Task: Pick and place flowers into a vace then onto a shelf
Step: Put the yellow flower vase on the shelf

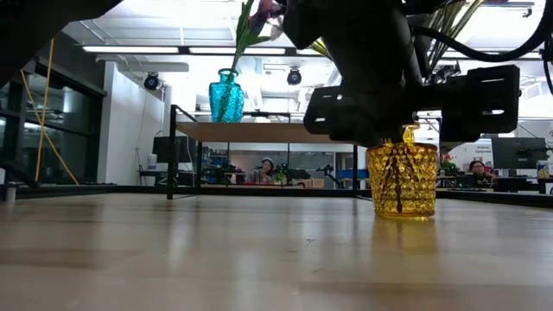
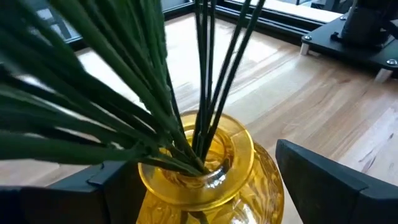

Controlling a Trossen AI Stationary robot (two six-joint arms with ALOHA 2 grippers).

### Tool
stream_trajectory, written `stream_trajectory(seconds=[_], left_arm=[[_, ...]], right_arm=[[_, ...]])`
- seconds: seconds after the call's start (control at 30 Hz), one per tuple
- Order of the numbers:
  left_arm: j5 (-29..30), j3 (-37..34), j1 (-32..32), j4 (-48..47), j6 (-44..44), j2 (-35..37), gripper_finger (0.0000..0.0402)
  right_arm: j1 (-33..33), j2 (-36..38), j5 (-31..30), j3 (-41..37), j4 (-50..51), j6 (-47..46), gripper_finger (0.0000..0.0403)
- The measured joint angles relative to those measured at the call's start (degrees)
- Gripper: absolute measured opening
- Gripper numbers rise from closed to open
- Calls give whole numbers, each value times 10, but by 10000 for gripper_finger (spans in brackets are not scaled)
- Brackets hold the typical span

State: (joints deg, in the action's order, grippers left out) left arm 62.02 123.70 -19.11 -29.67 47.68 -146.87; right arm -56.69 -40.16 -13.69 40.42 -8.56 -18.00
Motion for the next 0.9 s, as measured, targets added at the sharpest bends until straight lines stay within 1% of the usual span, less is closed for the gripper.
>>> stream_trajectory(seconds=[0.3,0.6,0.9], left_arm=[[-3,0,0,6,2,0,321],[-3,0,0,5,4,0,325],[-2,-1,0,14,-8,0,281]], right_arm=[[0,-8,0,0,0,-15,130],[0,-8,3,0,0,-15,130],[0,-8,4,0,0,-15,130]])
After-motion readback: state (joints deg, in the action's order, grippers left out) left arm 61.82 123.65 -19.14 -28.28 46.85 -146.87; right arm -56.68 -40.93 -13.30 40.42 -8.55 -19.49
